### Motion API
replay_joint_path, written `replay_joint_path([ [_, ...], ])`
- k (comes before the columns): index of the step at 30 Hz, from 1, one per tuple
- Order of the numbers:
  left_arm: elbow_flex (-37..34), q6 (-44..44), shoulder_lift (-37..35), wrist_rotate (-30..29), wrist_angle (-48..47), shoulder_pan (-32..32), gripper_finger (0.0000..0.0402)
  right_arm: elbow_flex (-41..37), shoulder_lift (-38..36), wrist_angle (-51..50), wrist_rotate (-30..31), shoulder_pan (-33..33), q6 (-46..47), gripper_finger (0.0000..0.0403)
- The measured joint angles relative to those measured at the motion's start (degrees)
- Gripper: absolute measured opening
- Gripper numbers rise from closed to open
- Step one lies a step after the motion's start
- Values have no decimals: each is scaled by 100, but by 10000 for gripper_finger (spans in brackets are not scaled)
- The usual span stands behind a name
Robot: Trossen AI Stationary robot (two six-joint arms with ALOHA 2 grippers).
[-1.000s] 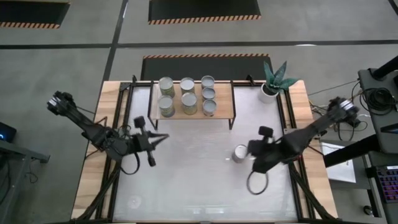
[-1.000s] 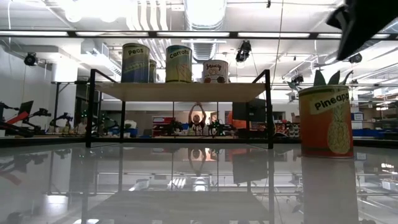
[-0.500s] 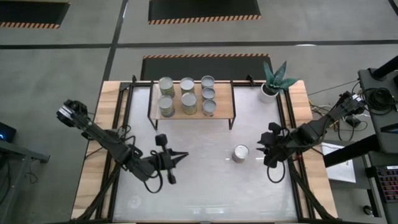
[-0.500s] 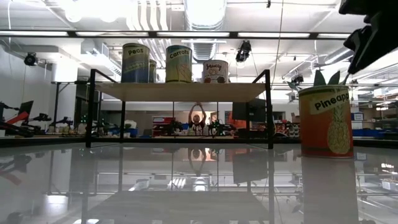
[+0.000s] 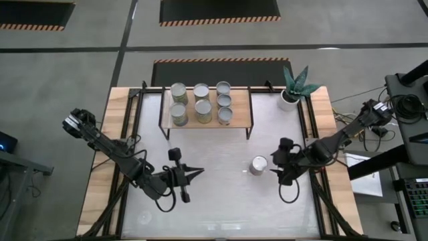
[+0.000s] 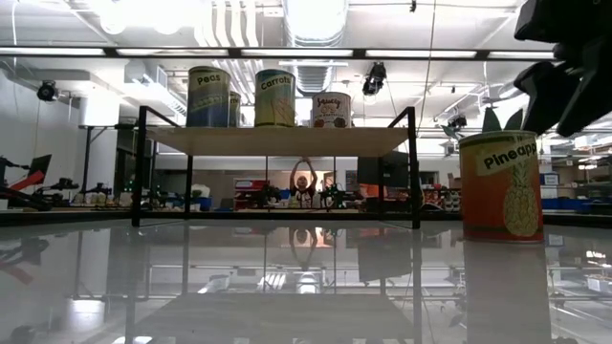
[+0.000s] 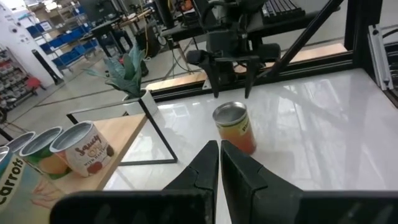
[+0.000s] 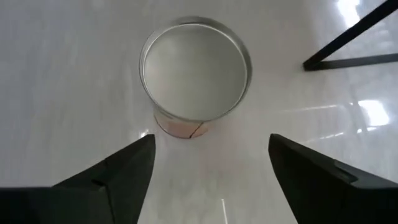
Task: Pick and place cans onto a shelf
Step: Put the canned pineapple on the shelf
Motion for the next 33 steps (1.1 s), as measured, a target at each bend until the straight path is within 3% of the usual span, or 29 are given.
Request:
replay_joint_path([
  [15, -9, 57, 0, -1, 3, -3, 0, -831, 319, 2106, -12, 0, -26, 298],
  [24, -11, 83, 0, -1, 3, -3, 0, -1599, 385, 3854, 497, -2, -149, 300],
  [33, -11, 83, -2, -2, 3, -3, 0, -2327, 923, 5838, 820, 0, -587, 301],
])
